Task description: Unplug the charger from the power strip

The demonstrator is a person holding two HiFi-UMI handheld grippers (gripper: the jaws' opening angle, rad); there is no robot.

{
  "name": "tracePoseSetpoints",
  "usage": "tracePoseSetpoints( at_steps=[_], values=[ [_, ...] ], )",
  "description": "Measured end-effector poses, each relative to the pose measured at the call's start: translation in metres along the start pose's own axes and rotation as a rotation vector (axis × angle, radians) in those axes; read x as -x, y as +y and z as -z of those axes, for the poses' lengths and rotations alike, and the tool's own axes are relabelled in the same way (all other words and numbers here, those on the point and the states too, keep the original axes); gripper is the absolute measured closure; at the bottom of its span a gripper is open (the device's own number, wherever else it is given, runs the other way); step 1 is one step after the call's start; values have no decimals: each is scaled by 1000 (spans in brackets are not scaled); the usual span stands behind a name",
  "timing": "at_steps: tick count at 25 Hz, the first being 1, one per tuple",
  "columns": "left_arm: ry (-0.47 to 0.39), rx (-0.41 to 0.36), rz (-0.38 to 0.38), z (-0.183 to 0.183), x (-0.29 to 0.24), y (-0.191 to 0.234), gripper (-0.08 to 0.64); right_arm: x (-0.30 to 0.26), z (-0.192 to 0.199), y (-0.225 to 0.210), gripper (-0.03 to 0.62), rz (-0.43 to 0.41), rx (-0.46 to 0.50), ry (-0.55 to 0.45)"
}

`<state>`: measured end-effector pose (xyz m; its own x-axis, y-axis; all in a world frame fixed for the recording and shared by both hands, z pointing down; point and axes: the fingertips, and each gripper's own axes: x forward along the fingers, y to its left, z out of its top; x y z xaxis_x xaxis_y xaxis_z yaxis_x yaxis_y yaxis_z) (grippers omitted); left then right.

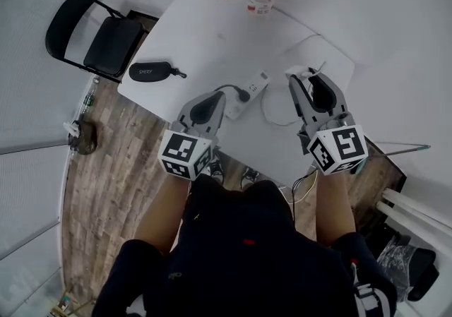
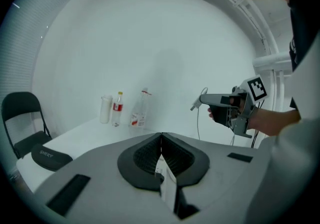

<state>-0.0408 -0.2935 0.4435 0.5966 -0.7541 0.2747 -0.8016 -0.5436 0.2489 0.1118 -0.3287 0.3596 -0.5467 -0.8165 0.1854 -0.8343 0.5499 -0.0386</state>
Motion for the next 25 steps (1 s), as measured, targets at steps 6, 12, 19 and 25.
tracePoseSetpoints(
  at_steps=[6,12,19,25],
  values=[
    [-118,-31,-32,-60,38,-23,537,47,-44,2,436,6,-23,-108],
    [-180,2,-17,-97,65,-46,537,94,-84,2,436,33,-13,-193],
    [-263,-51,9,-136,88,-72,535,128,-104,8,436,62,28,-250],
    [-281,-70,27,-146,90,-81,535,130,-103,9,436,71,42,-245]
  ],
)
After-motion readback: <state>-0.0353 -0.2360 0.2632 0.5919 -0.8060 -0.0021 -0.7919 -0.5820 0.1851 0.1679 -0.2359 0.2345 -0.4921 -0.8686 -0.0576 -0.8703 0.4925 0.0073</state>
